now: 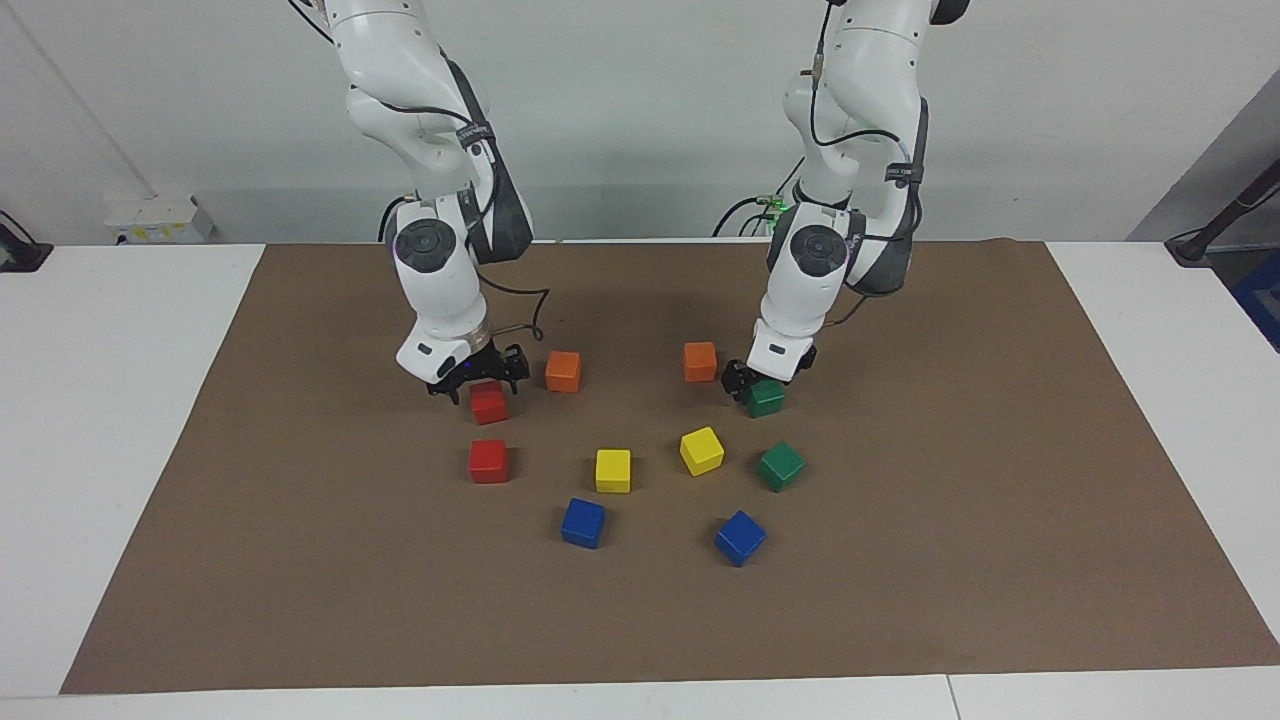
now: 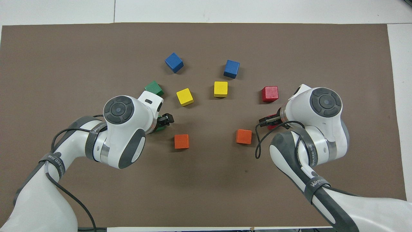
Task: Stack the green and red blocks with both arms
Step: 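Close the left gripper on green while the right gripper grips red, then carry the green cube outward with the left gripper while the right carries red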
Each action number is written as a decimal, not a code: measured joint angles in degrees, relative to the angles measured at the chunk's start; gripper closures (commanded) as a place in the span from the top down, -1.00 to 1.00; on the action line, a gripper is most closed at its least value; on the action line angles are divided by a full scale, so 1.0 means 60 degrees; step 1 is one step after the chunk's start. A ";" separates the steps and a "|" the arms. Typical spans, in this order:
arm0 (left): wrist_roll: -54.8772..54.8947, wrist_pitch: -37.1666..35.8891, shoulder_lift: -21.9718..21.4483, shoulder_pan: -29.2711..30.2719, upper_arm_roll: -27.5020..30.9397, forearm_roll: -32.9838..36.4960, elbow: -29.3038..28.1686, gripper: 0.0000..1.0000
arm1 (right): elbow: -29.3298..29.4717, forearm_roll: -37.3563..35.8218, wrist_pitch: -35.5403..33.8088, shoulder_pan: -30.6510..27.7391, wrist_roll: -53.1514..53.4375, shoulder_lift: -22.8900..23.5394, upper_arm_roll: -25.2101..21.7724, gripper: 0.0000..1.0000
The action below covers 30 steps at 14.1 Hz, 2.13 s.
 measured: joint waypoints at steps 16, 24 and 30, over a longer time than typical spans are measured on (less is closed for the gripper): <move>0.5143 -0.3128 -0.1051 0.3491 0.0173 0.0079 0.1201 -1.00 | 0.0726 0.0001 -0.1163 -0.0082 0.0645 -0.0251 -0.0042 -1.00; 0.8385 -0.2850 -0.1064 0.5029 0.0172 0.0079 0.0846 -1.00 | 0.1608 0.0001 -0.2018 -0.2221 -0.0216 -0.0695 -0.0208 -1.00; 0.8418 -0.2103 -0.1099 0.5035 0.0123 0.0079 0.0056 -1.00 | 0.1590 0.0001 -0.1810 -0.2752 -0.1673 -0.0043 -0.0217 -1.00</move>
